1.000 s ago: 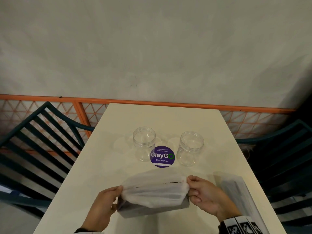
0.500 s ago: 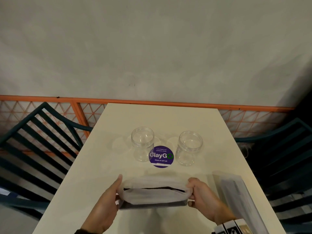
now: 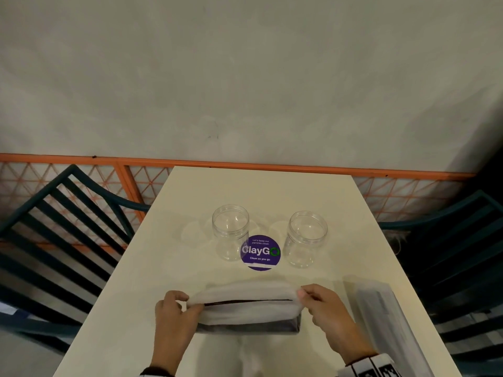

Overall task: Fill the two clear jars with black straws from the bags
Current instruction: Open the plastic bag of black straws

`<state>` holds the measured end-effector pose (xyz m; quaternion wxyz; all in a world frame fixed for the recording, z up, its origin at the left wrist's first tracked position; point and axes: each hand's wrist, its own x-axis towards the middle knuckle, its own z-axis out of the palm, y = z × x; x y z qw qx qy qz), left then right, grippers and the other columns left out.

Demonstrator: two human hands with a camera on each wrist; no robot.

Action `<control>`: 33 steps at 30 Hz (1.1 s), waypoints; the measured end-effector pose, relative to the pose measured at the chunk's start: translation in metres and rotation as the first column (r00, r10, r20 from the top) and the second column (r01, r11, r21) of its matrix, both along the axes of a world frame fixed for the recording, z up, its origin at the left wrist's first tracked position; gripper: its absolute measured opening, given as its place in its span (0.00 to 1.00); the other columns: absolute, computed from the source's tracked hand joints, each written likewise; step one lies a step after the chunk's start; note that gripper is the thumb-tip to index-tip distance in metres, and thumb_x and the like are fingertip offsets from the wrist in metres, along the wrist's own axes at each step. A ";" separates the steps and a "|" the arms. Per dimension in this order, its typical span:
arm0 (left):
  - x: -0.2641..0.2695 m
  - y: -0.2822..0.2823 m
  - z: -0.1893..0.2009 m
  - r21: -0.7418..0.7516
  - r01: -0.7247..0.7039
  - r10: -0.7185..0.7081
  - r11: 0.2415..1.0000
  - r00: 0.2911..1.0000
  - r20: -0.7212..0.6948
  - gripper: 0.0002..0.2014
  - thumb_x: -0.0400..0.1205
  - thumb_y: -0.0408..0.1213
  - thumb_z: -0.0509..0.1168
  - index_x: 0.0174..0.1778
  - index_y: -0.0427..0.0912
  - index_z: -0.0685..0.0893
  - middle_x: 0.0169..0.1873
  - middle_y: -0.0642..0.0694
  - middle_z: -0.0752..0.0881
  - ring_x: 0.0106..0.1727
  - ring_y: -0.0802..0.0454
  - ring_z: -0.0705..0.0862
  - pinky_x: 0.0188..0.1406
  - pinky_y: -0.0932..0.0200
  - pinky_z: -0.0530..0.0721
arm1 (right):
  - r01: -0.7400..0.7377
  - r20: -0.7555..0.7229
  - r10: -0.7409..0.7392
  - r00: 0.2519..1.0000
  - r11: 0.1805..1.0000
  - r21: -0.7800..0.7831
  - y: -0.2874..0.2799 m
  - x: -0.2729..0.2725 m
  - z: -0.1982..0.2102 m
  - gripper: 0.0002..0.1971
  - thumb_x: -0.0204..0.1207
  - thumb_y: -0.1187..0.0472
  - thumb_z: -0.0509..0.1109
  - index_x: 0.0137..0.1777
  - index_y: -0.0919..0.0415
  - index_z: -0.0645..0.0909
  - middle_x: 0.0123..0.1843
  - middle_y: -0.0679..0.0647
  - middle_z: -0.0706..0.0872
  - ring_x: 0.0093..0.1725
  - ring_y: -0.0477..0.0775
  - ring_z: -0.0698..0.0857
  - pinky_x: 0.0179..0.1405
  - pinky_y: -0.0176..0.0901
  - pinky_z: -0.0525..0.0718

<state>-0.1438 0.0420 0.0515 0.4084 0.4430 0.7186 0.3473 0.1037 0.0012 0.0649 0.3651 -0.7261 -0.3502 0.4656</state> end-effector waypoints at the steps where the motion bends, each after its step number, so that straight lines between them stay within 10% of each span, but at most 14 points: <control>1: -0.002 -0.001 -0.001 0.029 0.006 -0.005 1.000 0.999 -0.043 0.07 0.72 0.30 0.69 0.42 0.38 0.78 0.43 0.39 0.79 0.39 0.43 0.77 0.34 0.54 0.72 | 0.032 -0.078 -0.032 0.996 0.999 -0.006 -0.001 0.002 0.001 0.06 0.79 0.62 0.65 0.48 0.62 0.82 0.36 0.51 0.80 0.33 0.48 0.72 0.31 0.36 0.70; 7: -0.001 0.002 -0.001 0.101 0.170 -0.143 0.980 0.963 -0.230 0.20 0.80 0.40 0.63 0.22 0.36 0.74 0.20 0.46 0.74 0.26 0.48 0.70 0.25 0.62 0.66 | 0.081 -0.227 -0.075 0.971 0.997 0.017 0.003 0.007 0.000 0.08 0.76 0.63 0.69 0.50 0.59 0.72 0.35 0.55 0.78 0.31 0.50 0.67 0.29 0.39 0.68; 10: -0.001 0.008 -0.005 0.089 0.102 -0.100 0.991 0.995 -0.022 0.23 0.83 0.37 0.58 0.21 0.38 0.64 0.23 0.41 0.65 0.26 0.48 0.64 0.21 0.65 0.64 | 0.078 -0.217 -0.065 0.974 0.995 0.054 0.002 0.006 -0.003 0.06 0.78 0.62 0.67 0.49 0.60 0.72 0.34 0.55 0.78 0.31 0.51 0.68 0.29 0.39 0.67; 13: -0.001 0.007 -0.011 0.056 0.155 -0.159 0.986 0.984 0.083 0.24 0.81 0.49 0.59 0.20 0.42 0.74 0.27 0.42 0.75 0.30 0.46 0.74 0.30 0.60 0.74 | 0.113 -0.167 -0.096 0.981 0.989 0.095 0.003 0.006 -0.008 0.06 0.78 0.62 0.67 0.46 0.60 0.72 0.32 0.55 0.77 0.31 0.51 0.68 0.28 0.38 0.67; 20: -0.001 0.004 -0.012 0.021 0.273 -0.257 0.962 0.925 -0.280 0.12 0.74 0.38 0.71 0.26 0.39 0.82 0.31 0.42 0.87 0.34 0.51 0.80 0.27 0.71 0.72 | -0.076 0.074 0.062 0.995 0.978 0.196 0.001 0.008 -0.011 0.10 0.81 0.67 0.60 0.38 0.56 0.71 0.27 0.48 0.74 0.29 0.48 0.69 0.26 0.29 0.69; 24: -0.004 0.005 0.001 -0.051 0.308 -0.290 0.950 0.931 0.222 0.10 0.78 0.34 0.67 0.33 0.42 0.91 0.31 0.52 0.90 0.40 0.53 0.83 0.37 0.64 0.75 | -0.161 0.243 0.121 0.963 0.975 0.154 0.002 0.020 -0.025 0.20 0.82 0.71 0.53 0.34 0.52 0.78 0.42 0.49 0.83 0.46 0.53 0.79 0.42 0.33 0.73; 27: 0.002 0.002 0.014 -0.154 0.356 -0.177 0.922 0.739 0.651 0.14 0.82 0.35 0.59 0.47 0.32 0.89 0.44 0.42 0.90 0.51 0.46 0.82 0.55 0.54 0.76 | -0.181 0.264 0.146 0.953 0.977 0.111 0.001 0.023 -0.031 0.24 0.82 0.71 0.51 0.33 0.51 0.81 0.47 0.53 0.85 0.51 0.54 0.80 0.44 0.28 0.73; 33: 0.004 0.008 0.008 -0.317 0.259 0.105 0.912 0.600 0.793 0.20 0.83 0.39 0.57 0.62 0.27 0.80 0.54 0.36 0.80 0.59 0.41 0.75 0.75 0.44 0.67 | -0.265 0.440 0.225 0.869 0.964 0.030 0.001 0.012 -0.022 0.16 0.81 0.64 0.56 0.39 0.46 0.79 0.47 0.51 0.78 0.47 0.48 0.78 0.41 0.28 0.73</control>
